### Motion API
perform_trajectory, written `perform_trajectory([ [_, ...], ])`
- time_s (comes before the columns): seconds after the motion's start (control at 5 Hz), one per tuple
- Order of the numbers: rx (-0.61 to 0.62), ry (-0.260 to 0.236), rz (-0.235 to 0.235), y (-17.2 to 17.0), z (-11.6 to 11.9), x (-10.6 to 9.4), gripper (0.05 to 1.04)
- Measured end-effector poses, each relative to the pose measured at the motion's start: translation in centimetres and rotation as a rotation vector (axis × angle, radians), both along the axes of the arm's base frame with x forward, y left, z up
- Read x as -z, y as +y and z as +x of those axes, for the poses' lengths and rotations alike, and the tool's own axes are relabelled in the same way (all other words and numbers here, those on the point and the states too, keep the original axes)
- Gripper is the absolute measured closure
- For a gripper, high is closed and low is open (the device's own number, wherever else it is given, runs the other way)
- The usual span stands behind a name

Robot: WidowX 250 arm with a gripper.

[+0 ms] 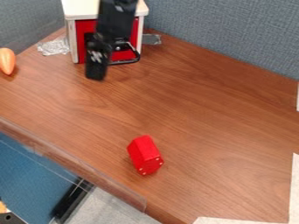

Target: Close the drawer.

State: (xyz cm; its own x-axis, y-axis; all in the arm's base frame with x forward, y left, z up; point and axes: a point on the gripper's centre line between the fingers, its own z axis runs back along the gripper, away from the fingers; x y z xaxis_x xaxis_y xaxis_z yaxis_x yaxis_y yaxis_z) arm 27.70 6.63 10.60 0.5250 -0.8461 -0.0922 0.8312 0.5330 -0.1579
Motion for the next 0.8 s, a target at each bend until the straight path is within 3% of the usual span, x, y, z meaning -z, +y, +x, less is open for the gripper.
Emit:
perform_trajectory([
  [0.2, -0.184, -0.033, 0.089, 2.1, -1.3, -2.6, 0.084],
  [0.4, -0.317, -0.081, 0.140, 3.5, -2.5, -3.2, 0.084],
  [0.6, -0.468, -0.142, 0.157, 5.2, -3.7, -3.4, 0.084],
  [0.8, -0.609, -0.183, 0.128, 6.8, -4.9, -3.8, 0.084],
])
